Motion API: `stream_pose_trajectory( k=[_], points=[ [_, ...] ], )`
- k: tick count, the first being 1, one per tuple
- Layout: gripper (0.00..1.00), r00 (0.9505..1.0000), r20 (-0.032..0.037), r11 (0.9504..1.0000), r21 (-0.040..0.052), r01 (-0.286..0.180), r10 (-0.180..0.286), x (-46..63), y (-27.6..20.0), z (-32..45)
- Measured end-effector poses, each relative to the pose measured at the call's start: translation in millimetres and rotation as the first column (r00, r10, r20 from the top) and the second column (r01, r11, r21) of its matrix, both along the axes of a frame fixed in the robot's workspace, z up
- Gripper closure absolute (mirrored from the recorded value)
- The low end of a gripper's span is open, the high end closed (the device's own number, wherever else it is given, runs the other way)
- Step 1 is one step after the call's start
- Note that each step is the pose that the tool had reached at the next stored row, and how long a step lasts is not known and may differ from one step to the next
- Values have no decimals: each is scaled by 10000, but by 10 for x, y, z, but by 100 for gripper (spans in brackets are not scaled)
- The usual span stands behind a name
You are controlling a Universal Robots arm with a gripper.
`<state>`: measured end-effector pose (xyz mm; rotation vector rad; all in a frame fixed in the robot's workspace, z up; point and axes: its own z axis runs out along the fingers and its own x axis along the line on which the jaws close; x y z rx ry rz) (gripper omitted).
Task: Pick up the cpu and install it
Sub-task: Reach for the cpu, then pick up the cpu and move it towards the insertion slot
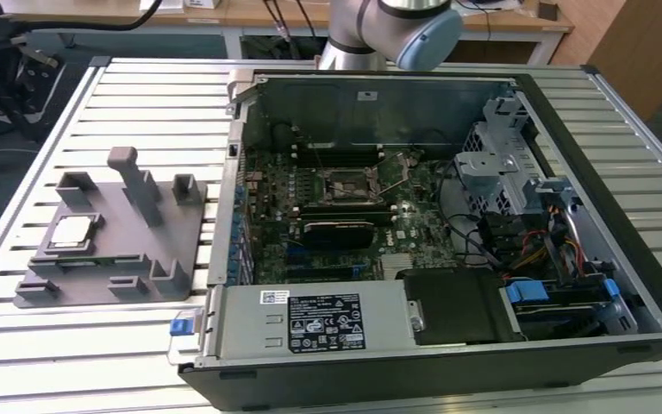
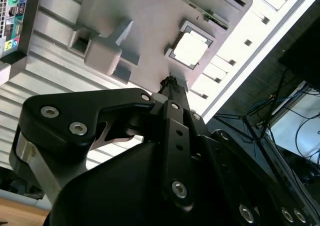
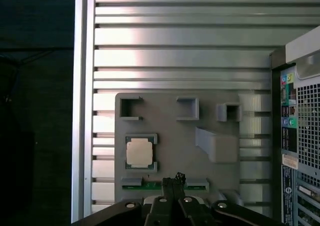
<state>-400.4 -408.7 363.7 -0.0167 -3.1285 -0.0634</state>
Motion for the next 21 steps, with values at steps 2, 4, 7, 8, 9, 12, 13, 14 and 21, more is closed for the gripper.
stream_pose_trajectory(
  k=[2,4,7,8,9,12,13,14,21],
  points=[
    [89,10000,-1,10000,0,-1,1,-47,0,-4],
    [89,10000,-3,10000,0,-3,3,-83,0,-7],
    [89,10000,-4,10000,0,-4,4,-142,0,-14],
    [89,10000,-3,10000,0,-4,4,-165,0,-18],
    [89,10000,-3,10000,0,-4,4,-188,0,-20],
    [89,10000,-4,10000,0,-6,6,-246,0,-28],
    [89,10000,-4,10000,0,-9,9,-259,0,-30],
    [89,10000,-4,10000,0,-15,15,-278,0,-32],
    [89,10000,-3,10000,1,-51,51,-441,0,-65]
  ],
)
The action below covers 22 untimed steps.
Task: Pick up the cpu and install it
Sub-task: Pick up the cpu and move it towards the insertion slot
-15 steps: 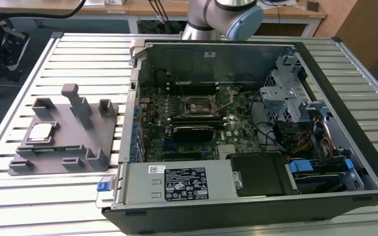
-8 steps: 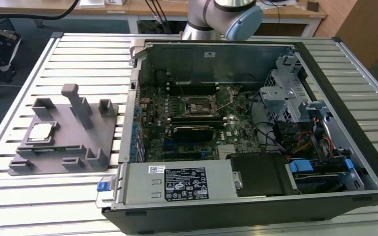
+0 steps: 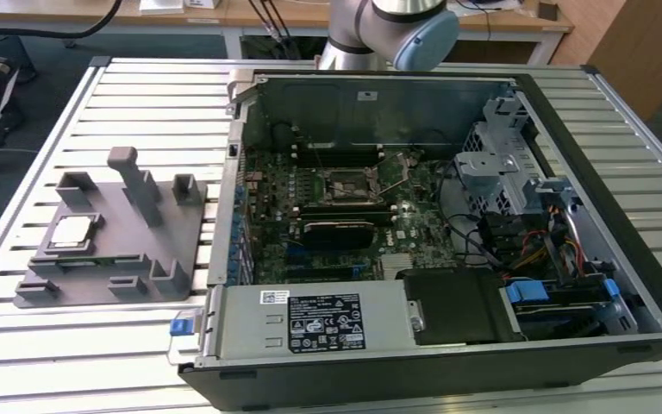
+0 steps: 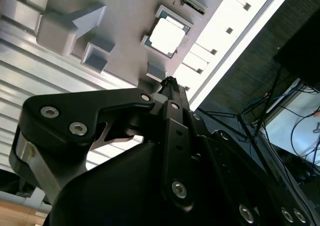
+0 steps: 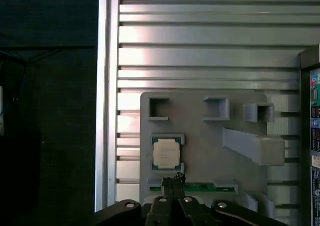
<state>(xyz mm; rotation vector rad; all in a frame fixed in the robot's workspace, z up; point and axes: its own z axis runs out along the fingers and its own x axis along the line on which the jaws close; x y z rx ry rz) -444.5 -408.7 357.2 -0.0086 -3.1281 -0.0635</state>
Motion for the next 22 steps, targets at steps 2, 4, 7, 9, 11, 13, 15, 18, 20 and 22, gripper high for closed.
stream_pose_trajectory(
  k=[2,4,7,9,11,13,15,18,20,22],
  points=[
    [89,10000,1,10000,0,-4,4,-12,-3,-15],
    [89,10000,-1,10000,-1,-6,6,-18,-9,-24],
    [89,10000,1,10000,1,-11,11,-20,-30,-49],
    [89,10000,-1,10000,-1,-16,16,-21,-37,-75],
    [89,10000,-2,10000,-1,-24,24,-20,-46,-104],
    [89,10000,-6,10000,2,-29,29,-21,-60,-136],
    [89,10000,-22,10000,7,-36,36,-20,-73,-168],
    [89,10000,-32,10000,8,-55,55,-20,-91,-204],
    [83,10000,-57,10000,10,-72,72,-21,-101,-234],
    [77,9999,-97,10000,10,-94,94,-20,-105,-266]
  ],
)
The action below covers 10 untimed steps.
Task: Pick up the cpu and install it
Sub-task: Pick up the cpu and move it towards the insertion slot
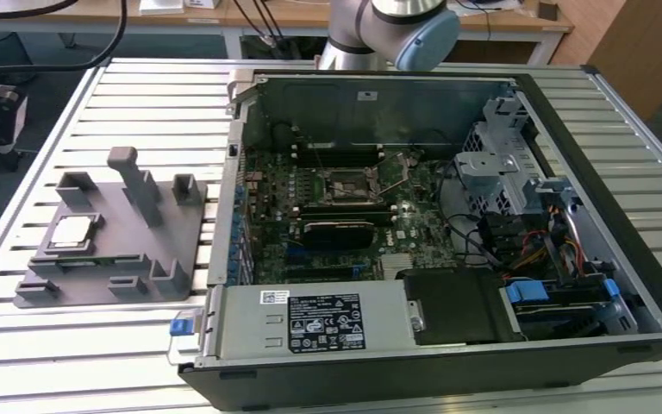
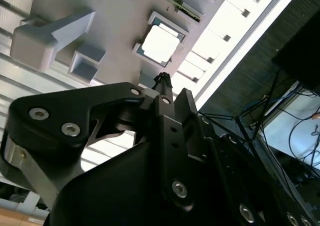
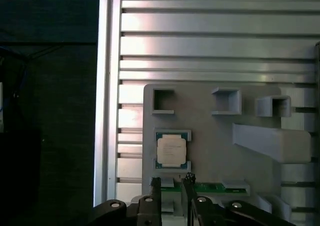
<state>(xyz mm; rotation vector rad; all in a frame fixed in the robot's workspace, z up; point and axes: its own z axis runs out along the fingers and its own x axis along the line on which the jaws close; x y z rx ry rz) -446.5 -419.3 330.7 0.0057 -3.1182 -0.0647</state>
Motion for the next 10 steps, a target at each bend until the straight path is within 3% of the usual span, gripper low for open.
stream_pose_trajectory(
  k=[2,5,8,10],
  points=[
    [65,10000,-15,10000,1,-46,46,0,-11,-36],
    [59,9997,-52,9997,0,-243,243,0,-15,-91],
    [42,9983,-62,9984,1,-572,572,2,-16,-145],
    [36,9975,-61,9975,2,-700,700,3,-18,-183]
  ],
)
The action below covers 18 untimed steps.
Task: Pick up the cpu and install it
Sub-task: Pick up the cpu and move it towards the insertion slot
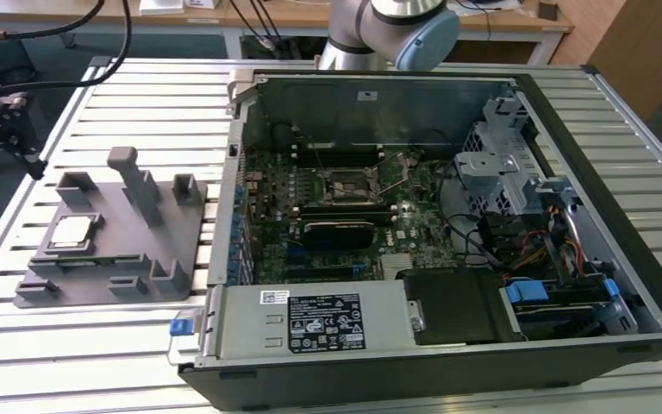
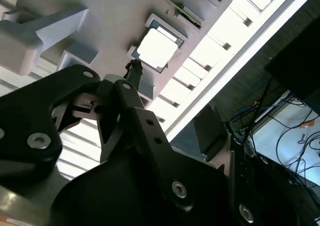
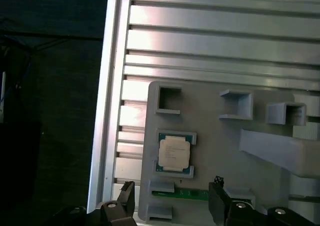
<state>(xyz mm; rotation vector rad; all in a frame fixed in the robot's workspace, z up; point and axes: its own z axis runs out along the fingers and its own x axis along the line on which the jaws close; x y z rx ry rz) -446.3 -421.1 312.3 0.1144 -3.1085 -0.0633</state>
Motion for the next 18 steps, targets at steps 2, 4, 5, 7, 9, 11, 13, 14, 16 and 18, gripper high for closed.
stream_pose_trajectory(
  k=[2,4,5,7,9,11,13,14,16,18],
  points=[
    [30,10000,-1,10000,-3,-57,57,0,-3,-35],
    [30,10000,-1,10000,-31,-78,78,1,-5,-59],
    [30,10000,2,10000,-32,-79,79,0,-8,-76],
    [30,10000,22,10000,-31,46,-46,0,-9,-108],
    [30,9992,25,9992,-33,394,-394,0,-9,-145],
    [30,9980,28,9980,-31,638,-638,0,-9,-182],
    [30,9979,30,9979,-32,645,-645,0,-9,-217],
    [30,9979,30,9979,-32,645,-645,0,-9,-235],
    [30,9979,30,9979,-32,646,-646,0,-9,-266],
    [30,9979,31,9979,-32,645,-645,0,-9,-297]
  ],
)
